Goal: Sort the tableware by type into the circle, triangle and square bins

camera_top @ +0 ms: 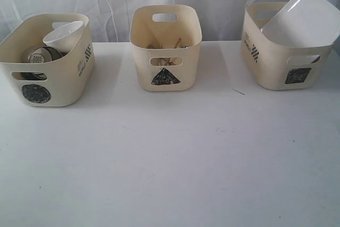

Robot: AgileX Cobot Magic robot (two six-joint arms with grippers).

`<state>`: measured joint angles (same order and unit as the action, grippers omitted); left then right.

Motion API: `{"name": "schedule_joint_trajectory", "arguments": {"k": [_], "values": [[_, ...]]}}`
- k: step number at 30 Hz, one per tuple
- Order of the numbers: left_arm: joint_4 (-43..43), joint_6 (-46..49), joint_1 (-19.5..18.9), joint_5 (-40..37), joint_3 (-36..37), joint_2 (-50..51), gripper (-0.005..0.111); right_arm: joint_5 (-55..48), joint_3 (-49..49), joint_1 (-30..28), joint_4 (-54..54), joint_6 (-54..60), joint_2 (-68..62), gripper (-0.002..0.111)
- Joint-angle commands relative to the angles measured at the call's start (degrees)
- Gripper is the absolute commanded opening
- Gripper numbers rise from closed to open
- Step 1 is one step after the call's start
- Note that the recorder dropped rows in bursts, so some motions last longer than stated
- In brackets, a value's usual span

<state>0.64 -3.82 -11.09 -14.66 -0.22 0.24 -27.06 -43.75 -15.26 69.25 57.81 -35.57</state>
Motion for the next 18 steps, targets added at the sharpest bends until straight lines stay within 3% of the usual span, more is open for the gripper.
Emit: {"name": "schedule_joint_trajectory", "arguments": {"k": [1, 7, 11, 13, 15, 16, 18], "values": [[-0.12, -0.18, 0.40, 0.12, 0.22, -0.24, 0.000, 8.32, 1.56, 2.45, -3.46, -0.08, 6.60, 0.000], [-0.12, -0.18, 0.40, 0.12, 0.22, -0.24, 0.000, 15.27, 1.71, 2.77, -14.12, 1.63, 8.90, 0.000], [-0.12, -0.18, 0.40, 0.12, 0.22, -0.24, 0.000, 18.71, 7.57, 2.63, -19.53, -0.35, 11.11, 0.000], [-0.12, -0.18, 0.40, 0.12, 0.22, -0.24, 0.000, 20.86, 13.60, 2.63, -40.74, -17.25, 14.26, 0.000], [-0.12, -0.18, 0.40, 0.12, 0.22, -0.24, 0.000, 21.48, 21.09, 2.63, -64.44, -46.16, 17.72, 0.000], [-0.12, -0.18, 0.40, 0.12, 0.22, -0.24, 0.000, 22.46, 25.58, 2.63, -69.25, -51.41, 19.69, 0.000], [-0.12, -0.18, 0.40, 0.12, 0.22, -0.24, 0.000, 24.41, 34.78, 3.26, -66.95, -51.54, 25.19, 0.000]]}}
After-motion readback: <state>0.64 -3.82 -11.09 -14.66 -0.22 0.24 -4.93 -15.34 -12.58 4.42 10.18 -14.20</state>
